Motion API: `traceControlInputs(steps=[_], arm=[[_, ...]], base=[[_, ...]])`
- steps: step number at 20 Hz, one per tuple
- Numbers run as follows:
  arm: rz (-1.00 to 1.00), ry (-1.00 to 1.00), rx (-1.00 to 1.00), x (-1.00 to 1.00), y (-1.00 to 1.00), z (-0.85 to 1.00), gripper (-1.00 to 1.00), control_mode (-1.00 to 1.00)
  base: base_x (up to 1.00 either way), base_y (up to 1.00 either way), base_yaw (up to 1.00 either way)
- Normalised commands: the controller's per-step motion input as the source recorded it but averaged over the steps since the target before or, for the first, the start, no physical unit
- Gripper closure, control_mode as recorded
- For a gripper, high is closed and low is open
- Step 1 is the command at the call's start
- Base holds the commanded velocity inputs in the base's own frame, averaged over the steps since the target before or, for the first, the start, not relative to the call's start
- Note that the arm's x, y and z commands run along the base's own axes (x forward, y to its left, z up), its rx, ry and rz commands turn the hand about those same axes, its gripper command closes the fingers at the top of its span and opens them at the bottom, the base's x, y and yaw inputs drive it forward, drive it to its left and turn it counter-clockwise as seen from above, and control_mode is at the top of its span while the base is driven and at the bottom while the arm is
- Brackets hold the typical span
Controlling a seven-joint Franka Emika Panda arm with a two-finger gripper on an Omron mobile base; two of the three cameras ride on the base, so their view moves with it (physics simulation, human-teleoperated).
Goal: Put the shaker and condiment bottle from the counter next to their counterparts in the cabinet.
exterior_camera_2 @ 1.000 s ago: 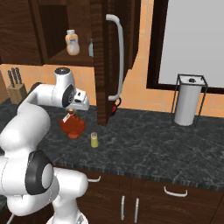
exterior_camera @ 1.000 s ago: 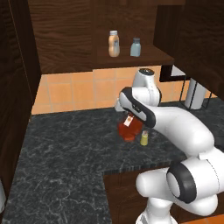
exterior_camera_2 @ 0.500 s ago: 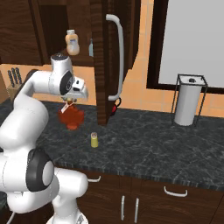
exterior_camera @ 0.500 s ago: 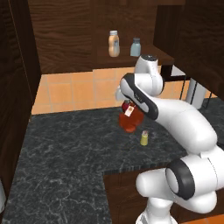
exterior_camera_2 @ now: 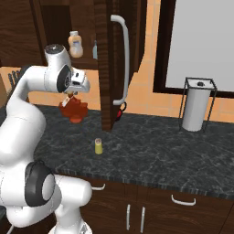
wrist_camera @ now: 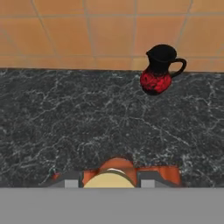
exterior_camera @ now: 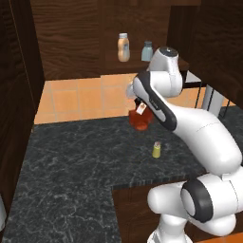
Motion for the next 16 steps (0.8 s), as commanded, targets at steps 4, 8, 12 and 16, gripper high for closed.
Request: traceControlInputs(steps=[4,8,12,16], arm=[[0.01,-0.21,0.0,-0.26,0.0,0.5,1.0,-1.0],[0.02,-0.14,0.0,-0.2,0.0,0.51,1.0,-1.0],[0.0,-0.01,0.0,0.0,0.0,0.55,1.0,-1.0],[0.0,0.0,0.0,0.0,0.0,0.63,1.0,-1.0]], base=[[0.0,0.0,0.0],[0.0,0.0,0.0],[0.0,0.0,0.0],[0.0,0.0,0.0]])
